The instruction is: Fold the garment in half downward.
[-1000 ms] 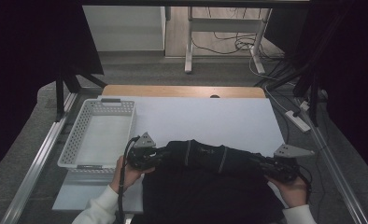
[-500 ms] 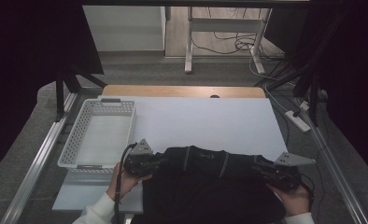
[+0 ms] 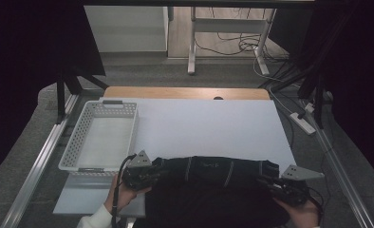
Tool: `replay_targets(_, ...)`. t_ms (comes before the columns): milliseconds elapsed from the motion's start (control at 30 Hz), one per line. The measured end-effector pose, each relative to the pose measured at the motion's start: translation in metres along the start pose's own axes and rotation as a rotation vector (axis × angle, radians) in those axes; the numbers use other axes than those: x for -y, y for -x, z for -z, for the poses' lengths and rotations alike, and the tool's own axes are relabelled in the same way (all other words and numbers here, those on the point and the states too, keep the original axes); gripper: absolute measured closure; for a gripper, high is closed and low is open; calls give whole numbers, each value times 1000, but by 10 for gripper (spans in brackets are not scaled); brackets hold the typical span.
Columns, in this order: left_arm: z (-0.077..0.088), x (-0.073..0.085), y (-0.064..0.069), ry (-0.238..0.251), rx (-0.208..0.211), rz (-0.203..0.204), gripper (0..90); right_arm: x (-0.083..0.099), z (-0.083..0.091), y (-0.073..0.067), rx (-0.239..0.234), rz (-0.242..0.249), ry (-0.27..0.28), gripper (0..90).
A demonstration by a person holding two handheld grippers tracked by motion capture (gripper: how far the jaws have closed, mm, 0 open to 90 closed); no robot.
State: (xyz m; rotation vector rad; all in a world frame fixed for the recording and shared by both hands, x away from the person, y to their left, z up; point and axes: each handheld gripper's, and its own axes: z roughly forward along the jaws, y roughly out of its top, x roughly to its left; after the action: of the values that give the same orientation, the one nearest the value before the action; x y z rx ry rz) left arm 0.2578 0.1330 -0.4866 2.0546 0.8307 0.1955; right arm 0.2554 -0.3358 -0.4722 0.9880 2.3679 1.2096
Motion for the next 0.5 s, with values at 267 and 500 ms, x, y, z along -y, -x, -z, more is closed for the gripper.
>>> replay_targets(267,2,6,2,-7,4,-2,753,8,5,-7,-6,8,-7,751)
replay_targets(500,8,11,10,-3,18,-23,748,13,11,-15,-17,18,-18,753)
